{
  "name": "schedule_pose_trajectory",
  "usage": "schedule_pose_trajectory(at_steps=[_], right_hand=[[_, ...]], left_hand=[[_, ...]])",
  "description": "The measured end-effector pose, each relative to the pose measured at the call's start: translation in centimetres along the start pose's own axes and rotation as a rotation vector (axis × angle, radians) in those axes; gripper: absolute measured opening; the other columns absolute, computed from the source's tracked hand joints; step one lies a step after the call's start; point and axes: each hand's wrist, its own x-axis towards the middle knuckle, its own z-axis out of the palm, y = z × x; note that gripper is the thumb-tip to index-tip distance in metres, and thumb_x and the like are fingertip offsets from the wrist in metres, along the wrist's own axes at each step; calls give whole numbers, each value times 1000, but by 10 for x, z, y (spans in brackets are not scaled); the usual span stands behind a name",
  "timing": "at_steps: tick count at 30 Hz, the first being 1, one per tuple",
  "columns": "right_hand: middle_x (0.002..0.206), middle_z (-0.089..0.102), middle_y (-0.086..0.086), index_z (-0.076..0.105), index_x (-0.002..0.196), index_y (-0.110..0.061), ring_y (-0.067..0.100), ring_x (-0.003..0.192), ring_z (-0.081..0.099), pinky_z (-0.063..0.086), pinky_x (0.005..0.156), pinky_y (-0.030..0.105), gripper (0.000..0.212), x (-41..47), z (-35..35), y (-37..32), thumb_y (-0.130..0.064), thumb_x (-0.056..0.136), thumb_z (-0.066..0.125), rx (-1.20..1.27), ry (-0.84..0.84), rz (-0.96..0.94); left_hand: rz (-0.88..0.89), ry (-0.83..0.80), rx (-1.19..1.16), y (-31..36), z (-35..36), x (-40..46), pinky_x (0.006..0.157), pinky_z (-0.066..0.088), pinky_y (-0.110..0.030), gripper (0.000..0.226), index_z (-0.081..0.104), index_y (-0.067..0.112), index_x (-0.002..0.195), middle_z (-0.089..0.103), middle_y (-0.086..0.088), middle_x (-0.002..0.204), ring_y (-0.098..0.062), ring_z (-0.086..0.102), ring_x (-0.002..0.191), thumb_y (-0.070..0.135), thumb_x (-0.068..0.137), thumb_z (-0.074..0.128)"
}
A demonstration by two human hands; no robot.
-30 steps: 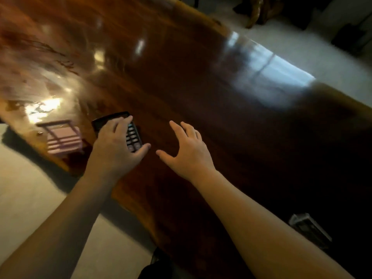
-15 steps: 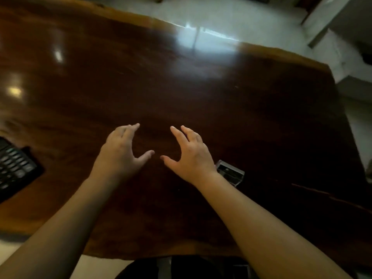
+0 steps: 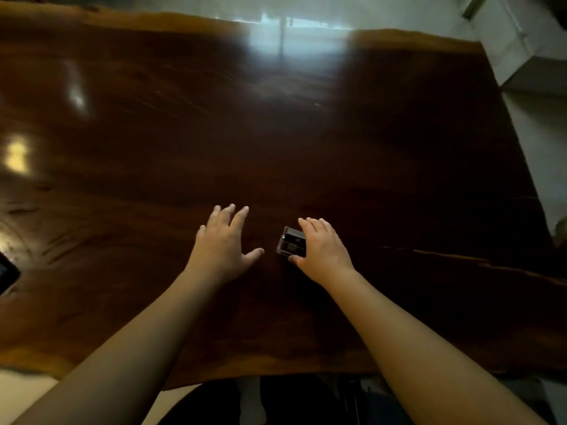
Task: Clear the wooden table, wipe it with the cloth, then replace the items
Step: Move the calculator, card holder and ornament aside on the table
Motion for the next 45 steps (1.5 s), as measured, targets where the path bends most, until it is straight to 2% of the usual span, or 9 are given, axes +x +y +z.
schedule_pose_trajectory(at_steps=[3,7,10,16,21,26,32,36,45], right_hand=[[154,42,3,29,155,-21,25,143,34,30,117,46,94,3,7,8,-38,80,83,-17,-49,-1],[128,58,1,40,143,-25,21,112,56,53,90,40,70,9,10,11,-29,85,78,-44,-76,18],[121,60,-2,44,136,-26,19,106,58,55,83,39,57,16,5,9,-23,88,75,-47,-83,43],[103,56,-9,49,125,-29,16,95,56,52,74,36,45,23,-4,-11,-28,88,74,-14,0,54],[113,59,-7,46,133,-30,14,102,55,47,75,34,53,33,-4,-69,-28,89,74,16,68,-51],[113,58,-7,46,131,-32,13,105,52,48,80,36,50,47,6,-151,-26,90,73,6,41,-200],[112,57,-8,47,131,-33,13,105,52,51,82,37,49,67,27,-261,-25,90,72,-43,-42,-392],[116,57,-8,45,134,-34,12,105,51,46,80,33,51,83,46,-336,-25,91,71,-93,-109,-535],[128,55,2,42,141,-30,23,117,52,52,89,45,56,107,92,-468,-18,93,68,-293,-270,-727]], left_hand=[[0,-30,14,6,12,-3,115,27,-57,102,16,30,158,19,-5,166,-28,9,153,67,79,68],[4,-65,14,6,23,-7,116,26,-57,101,15,31,158,18,-5,166,-27,8,153,66,80,68],[1,-70,9,-5,24,-9,116,26,-57,100,15,30,159,18,-5,166,-28,8,153,66,81,67],[-24,-23,-16,-47,11,-14,116,27,-56,99,16,28,159,19,-6,166,-28,9,153,64,83,67],[-121,36,-48,-109,-7,-30,115,27,-57,97,18,27,159,21,-7,166,-29,10,153,63,83,66],[-257,110,-81,-180,-23,-53,114,30,-58,96,22,25,157,25,-9,164,-32,14,152,62,82,68],[-455,180,-121,-259,-35,-88,115,29,-56,95,21,27,157,25,-8,164,-31,14,152,62,83,68],[-553,197,-167,-308,-35,-120,116,30,-54,95,20,26,157,25,-8,164,-31,14,152,63,83,67],[-675,254,-247,-380,-27,-182,114,32,-52,93,24,24,157,29,-8,162,-32,16,151,60,84,69]])
